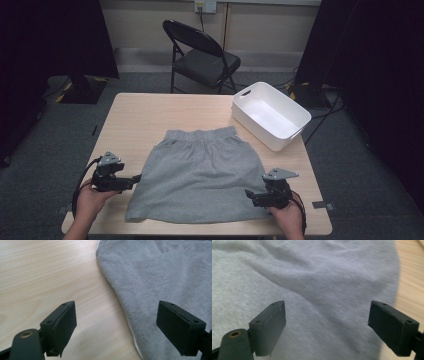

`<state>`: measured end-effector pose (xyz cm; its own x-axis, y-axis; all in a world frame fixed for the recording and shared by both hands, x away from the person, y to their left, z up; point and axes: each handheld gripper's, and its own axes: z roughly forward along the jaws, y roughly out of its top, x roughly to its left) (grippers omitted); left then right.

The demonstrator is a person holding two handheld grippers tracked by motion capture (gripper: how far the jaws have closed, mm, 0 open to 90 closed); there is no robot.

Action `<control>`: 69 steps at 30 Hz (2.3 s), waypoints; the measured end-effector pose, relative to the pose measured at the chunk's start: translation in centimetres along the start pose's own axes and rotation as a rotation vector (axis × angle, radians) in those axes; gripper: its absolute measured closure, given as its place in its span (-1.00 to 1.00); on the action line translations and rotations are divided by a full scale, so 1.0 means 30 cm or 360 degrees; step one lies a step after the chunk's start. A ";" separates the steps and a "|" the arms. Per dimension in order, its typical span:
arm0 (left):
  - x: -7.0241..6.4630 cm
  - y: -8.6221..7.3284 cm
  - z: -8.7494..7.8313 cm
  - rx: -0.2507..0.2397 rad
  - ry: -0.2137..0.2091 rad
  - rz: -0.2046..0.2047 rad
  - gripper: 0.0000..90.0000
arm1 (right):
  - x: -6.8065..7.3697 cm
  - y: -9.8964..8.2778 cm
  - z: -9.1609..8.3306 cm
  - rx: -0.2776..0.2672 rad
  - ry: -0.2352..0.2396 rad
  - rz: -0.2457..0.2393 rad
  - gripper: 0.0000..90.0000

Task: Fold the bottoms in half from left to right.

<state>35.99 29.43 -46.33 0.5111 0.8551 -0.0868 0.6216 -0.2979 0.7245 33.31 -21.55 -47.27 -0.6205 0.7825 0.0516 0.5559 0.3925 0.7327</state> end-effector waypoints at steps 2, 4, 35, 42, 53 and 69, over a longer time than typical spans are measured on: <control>0.004 0.012 0.011 -0.0011 0.0000 -0.0009 -0.64 | 0.016 0.010 0.008 -0.0004 0.0017 -0.0020 -0.69; 0.006 0.025 0.021 -0.0024 0.0000 -0.0025 -0.64 | 0.031 0.022 0.016 -0.0011 0.0045 -0.0030 -0.69; 0.004 0.188 0.200 -0.0040 -0.0028 0.0009 -0.48 | 0.173 0.123 0.121 -0.0062 0.0220 -0.0149 -0.68; -0.010 0.237 0.247 -0.0036 -0.0021 0.0052 -0.44 | 0.226 0.151 0.150 -0.0069 0.0286 -0.0180 -0.67; 0.009 0.316 0.309 -0.0024 -0.0012 0.0061 -0.24 | 0.272 0.166 0.178 -0.0052 0.0344 -0.0216 -0.66; 0.018 0.392 0.433 0.0051 0.0055 0.0060 -0.09 | 0.244 0.129 0.174 -0.0048 0.0338 -0.0192 -0.64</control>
<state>51.28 20.87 -46.75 0.5140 0.8570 -0.0358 0.6211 -0.3431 0.7046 33.80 -11.76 -47.59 -0.7857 0.6102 0.1015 0.4556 0.4599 0.7622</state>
